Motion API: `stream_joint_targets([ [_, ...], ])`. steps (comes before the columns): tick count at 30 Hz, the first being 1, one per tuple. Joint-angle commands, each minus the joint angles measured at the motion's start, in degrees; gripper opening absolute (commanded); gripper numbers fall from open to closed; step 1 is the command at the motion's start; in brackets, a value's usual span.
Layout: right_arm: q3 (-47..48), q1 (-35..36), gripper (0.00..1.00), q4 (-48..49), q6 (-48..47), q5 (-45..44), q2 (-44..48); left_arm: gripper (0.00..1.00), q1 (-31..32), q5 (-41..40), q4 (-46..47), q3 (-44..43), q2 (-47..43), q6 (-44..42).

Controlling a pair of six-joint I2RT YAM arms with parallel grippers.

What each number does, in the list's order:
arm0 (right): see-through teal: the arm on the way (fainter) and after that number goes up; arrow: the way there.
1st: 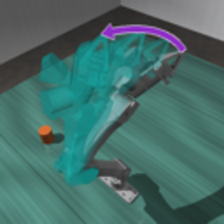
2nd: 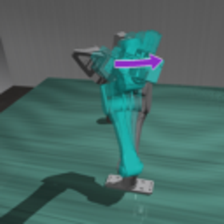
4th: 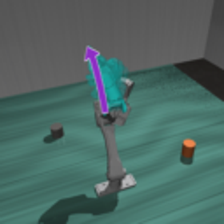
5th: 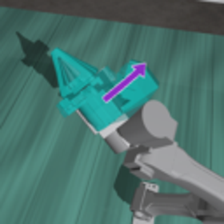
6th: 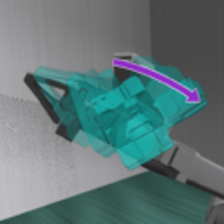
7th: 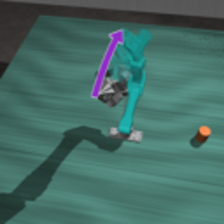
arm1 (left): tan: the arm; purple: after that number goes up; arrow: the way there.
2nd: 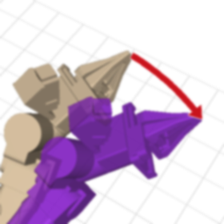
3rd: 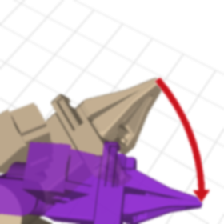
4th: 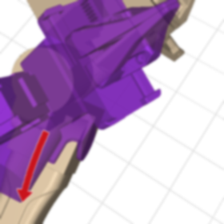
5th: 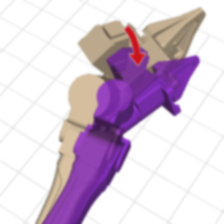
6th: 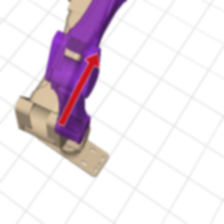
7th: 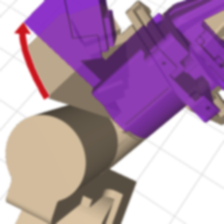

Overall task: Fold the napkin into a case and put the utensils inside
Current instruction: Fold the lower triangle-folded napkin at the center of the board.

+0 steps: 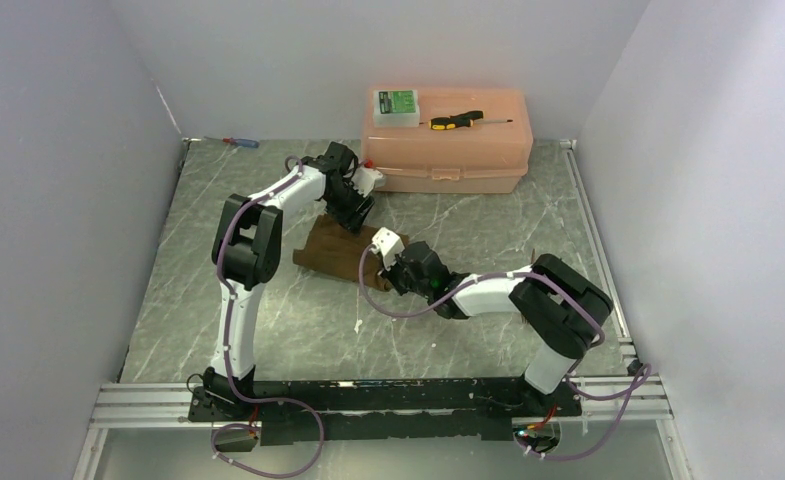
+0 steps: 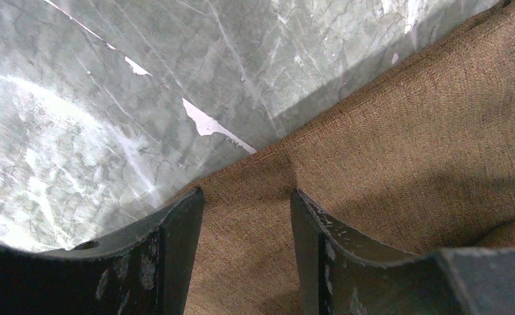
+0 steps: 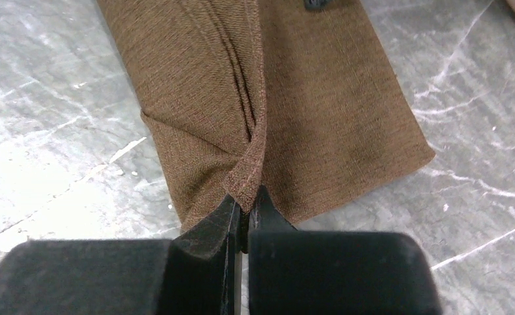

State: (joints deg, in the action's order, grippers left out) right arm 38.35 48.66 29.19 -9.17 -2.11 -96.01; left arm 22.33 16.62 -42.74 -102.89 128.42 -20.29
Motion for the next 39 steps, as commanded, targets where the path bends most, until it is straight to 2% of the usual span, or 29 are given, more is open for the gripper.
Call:
stream_joint_targets([
  [1,1.11,-1.98,0.0,0.74,4.32,1.59,-1.47,0.58,0.06,-1.85,-0.8,-0.37,3.0,-1.26],
  [4,0.38,-2.28,0.0,0.32,5.07,1.86,-1.73,0.58,-0.19,-2.64,-0.8,-1.54,2.53,-0.3],
  [8,0.38,-2.28,0.0,-0.03,5.63,1.89,-1.81,0.6,-2.76,1.24,-3.88,-6.67,1.64,1.28],
  [11,0.9,-2.29,0.03,-0.98,5.81,3.37,-1.82,0.63,-3.36,1.78,-4.53,-6.79,-0.56,0.8],
  [13,0.92,-2.34,0.09,-1.41,6.26,3.36,-1.82,0.65,-3.85,2.31,-4.8,-6.43,-2.36,0.9],
  [16,0.93,-2.35,0.16,-2.19,6.74,3.81,-1.73,0.74,-5.15,2.99,-5.16,-6.33,-5.32,1.61],
  [22,1.89,-2.8,0.48,-4.12,8.7,3.13,-1.07,0.79,-8.62,3.84,-7.22,-6.53,-10.93,0.55],
  [25,3.01,-3.32,0.55,-5.42,9.78,3.95,0.59,0.8,-9.68,3.83,-8.36,-4.86,-13.81,-0.51],
  [30,5.22,-6.22,0.59,-8.63,12.68,6.36,4.56,0.78,-10.67,5.16,-11.48,1.45,-17.41,-2.84],
  [35,6.51,-9.12,0.55,-10.7,13.31,7.57,6.76,0.72,-10.81,7.52,-14.73,8.76,-20.57,-6.95],
  [39,7.91,-9.43,0.53,-11.39,16.01,9.15,6.42,0.62,-10.79,8.94,-15.91,11.66,-20.84,-8.34],
])
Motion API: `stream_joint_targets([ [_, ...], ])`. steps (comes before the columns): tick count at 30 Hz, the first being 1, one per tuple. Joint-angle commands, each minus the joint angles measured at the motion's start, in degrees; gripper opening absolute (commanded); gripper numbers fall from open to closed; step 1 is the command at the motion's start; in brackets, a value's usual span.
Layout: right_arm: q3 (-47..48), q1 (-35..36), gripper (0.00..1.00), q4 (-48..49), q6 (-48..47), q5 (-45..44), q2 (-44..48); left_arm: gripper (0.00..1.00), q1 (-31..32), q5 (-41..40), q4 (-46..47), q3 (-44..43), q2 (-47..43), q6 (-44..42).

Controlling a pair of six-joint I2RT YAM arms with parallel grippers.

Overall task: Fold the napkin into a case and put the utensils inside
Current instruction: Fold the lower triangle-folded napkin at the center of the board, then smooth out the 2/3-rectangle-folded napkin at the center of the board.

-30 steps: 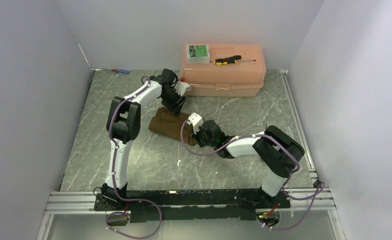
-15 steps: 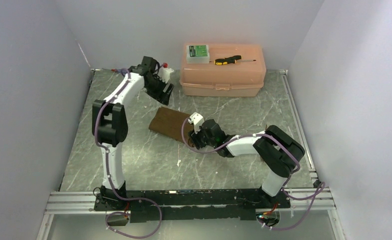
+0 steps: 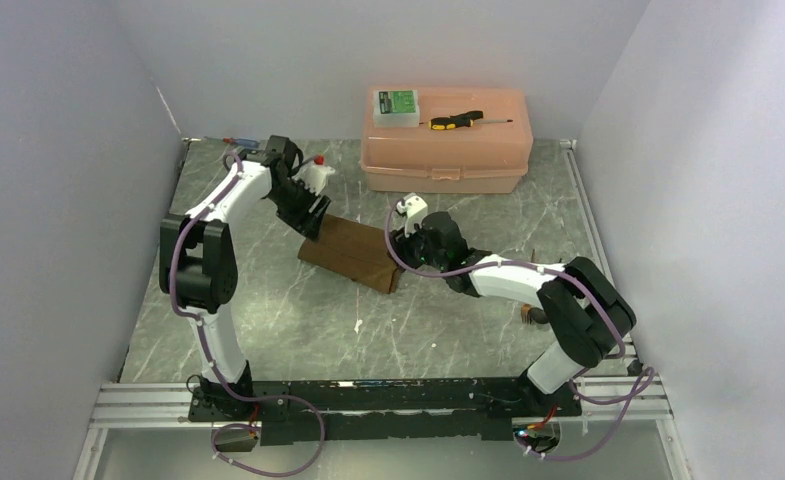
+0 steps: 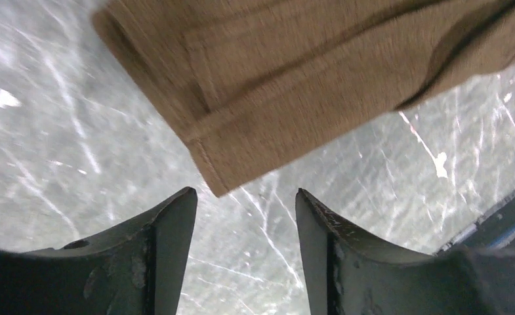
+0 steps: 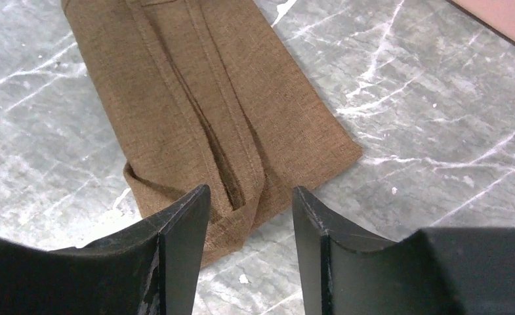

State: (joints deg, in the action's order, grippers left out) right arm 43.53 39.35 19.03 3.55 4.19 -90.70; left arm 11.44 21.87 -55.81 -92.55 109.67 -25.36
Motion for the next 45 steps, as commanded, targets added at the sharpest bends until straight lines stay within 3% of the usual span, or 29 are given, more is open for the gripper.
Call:
stream_joint_targets([
  [1,2.98,-0.14,0.51,-1.42,4.17,3.11,0.91,0.57,0.1,3.81,-2.94,1.42,-1.84,-3.34],
  [9,1.1,1.47,0.47,-2.59,7.86,5.95,5.73,0.51,0.01,4.32,-1.66,2.68,-0.62,-3.93],
  [13,0.39,1.96,0.18,-2.21,8.56,8.21,7.53,0.45,0.01,3.2,0.58,3.7,0.37,-3.11],
  [17,-0.78,1.96,0.0,-1.18,10.22,15.01,7.59,0.37,-0.02,2.33,1.96,4.54,0.82,-2.72],
  [21,1.77,1.65,0.0,-5.54,9.73,20.9,3.3,0.28,0.01,2.66,2.13,4.45,0.94,-2.45],
  [25,0.0,-0.26,0.0,-2.64,10.34,19.74,0.94,0.24,0.0,2.18,3.03,4.44,0.99,-1.98],
  [28,-1.27,-3.19,0.0,1.01,11.41,18.43,-0.96,0.04,0.12,1.15,4.85,4.84,-0.2,-0.8],
  [29,-1.35,-4.17,0.0,1.96,11.84,18.64,-1.94,0.03,0.08,1.15,5.59,5.18,-0.8,-0.58],
  [37,0.77,-6.65,0.0,1.62,13.12,19.93,-9.28,0.05,0.16,1.97,2.17,2.83,-1.21,-0.79],
  [41,-0.94,-6.73,0.0,2.29,14.13,18.95,-9.85,0.33,0.16,3.59,-0.99,1.32,-2.07,-1.29],
  [45,-1.91,-6.83,0.0,0.62,14.51,16.92,-9.24,0.45,0.18,3.55,-1.02,2.61,-2.78,-1.35],
])
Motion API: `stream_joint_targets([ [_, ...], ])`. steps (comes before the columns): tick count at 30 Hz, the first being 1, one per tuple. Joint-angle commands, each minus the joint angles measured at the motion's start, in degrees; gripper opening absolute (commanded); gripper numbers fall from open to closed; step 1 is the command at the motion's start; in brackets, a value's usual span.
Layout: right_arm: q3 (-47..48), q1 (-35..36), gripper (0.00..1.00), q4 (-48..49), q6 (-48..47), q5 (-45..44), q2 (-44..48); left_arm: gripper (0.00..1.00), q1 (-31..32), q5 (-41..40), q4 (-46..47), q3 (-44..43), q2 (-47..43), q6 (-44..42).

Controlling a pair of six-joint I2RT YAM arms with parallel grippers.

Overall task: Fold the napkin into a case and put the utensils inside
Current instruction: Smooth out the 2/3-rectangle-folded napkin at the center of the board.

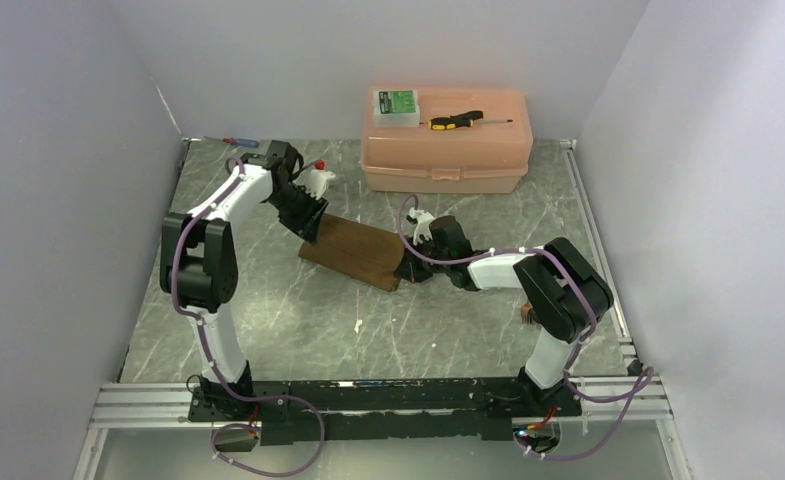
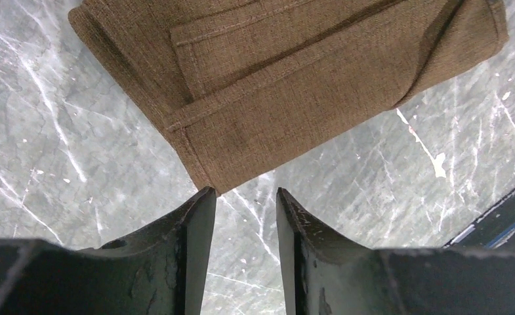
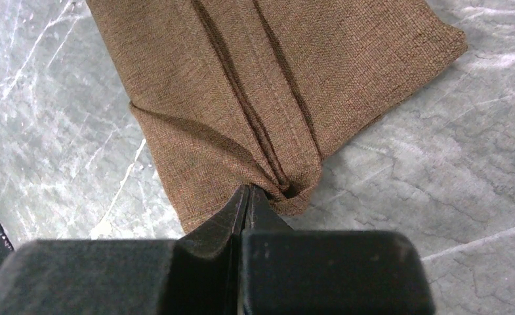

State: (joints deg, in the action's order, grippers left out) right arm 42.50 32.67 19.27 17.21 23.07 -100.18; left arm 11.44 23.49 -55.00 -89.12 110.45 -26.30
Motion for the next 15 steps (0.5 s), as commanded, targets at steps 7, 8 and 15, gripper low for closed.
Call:
stream_joint_targets([
  [7,-2.76,-0.01,0.0,0.05,2.5,-4.33,3.61,0.39,0.24,1.15,0.88,2.57,-1.44,1.21],
  [8,-2.73,0.04,0.0,-0.53,2.75,-4.41,3.65,0.38,0.39,0.49,1.51,3.0,-1.2,1.47],
  [15,-3.24,0.87,0.0,-0.22,3.67,-4.81,3.92,0.27,0.77,-3.91,9.06,4.17,0.86,5.01],
])
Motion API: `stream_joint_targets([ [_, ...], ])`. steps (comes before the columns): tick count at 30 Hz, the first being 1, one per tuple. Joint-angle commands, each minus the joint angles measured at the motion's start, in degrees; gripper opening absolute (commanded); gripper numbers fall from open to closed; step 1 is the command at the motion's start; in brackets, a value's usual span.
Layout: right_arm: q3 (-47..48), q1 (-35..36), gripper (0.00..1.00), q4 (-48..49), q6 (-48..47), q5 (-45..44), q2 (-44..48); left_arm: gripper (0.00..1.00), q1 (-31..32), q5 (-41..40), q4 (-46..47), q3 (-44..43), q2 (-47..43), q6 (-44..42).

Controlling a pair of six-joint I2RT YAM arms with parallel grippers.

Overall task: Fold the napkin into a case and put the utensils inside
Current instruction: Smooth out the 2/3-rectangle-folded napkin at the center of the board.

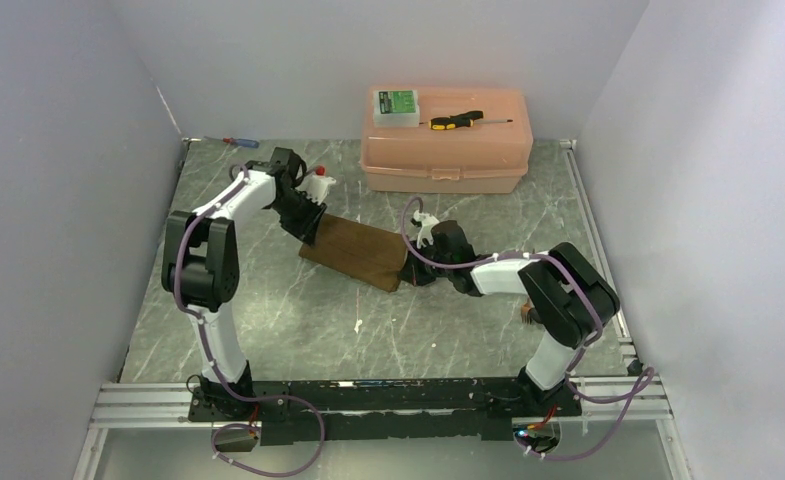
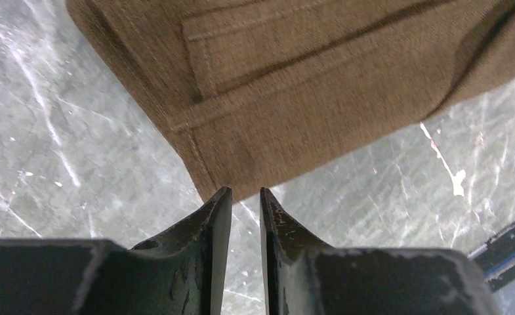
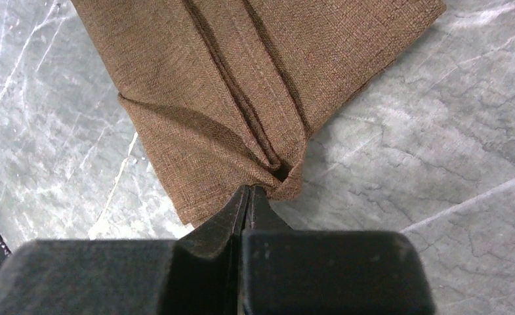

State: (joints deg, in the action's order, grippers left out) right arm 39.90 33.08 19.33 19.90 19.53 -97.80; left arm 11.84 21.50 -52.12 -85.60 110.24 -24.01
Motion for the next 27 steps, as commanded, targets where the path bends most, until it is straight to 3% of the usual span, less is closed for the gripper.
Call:
stream_joint_targets([
  [1,-0.46,0.52,0.0,-0.46,1.2,-1.19,1.32,0.27,0.45,-2.12,7.1,0.87,1.49,2.79],
  [7,1.21,0.54,0.0,-4.1,2.26,-0.19,5.04,0.24,1.45,-5.29,9.41,1.45,4.09,2.54],
  [15,12.51,0.41,0.04,-15.69,0.36,1.22,9.11,0.24,2.41,-7.95,11.94,1.68,4.46,3.88],
  [24,28.41,0.33,0.03,-19.07,-5.94,-6.03,-7.3,0.43,2.12,-6.2,8.03,-3.66,0.18,6.55],
  [27,31.34,0.17,0.0,-19.07,-6.88,-9.81,-11.62,0.57,1.28,-0.56,3.28,-8.3,-2.98,7.34],
])
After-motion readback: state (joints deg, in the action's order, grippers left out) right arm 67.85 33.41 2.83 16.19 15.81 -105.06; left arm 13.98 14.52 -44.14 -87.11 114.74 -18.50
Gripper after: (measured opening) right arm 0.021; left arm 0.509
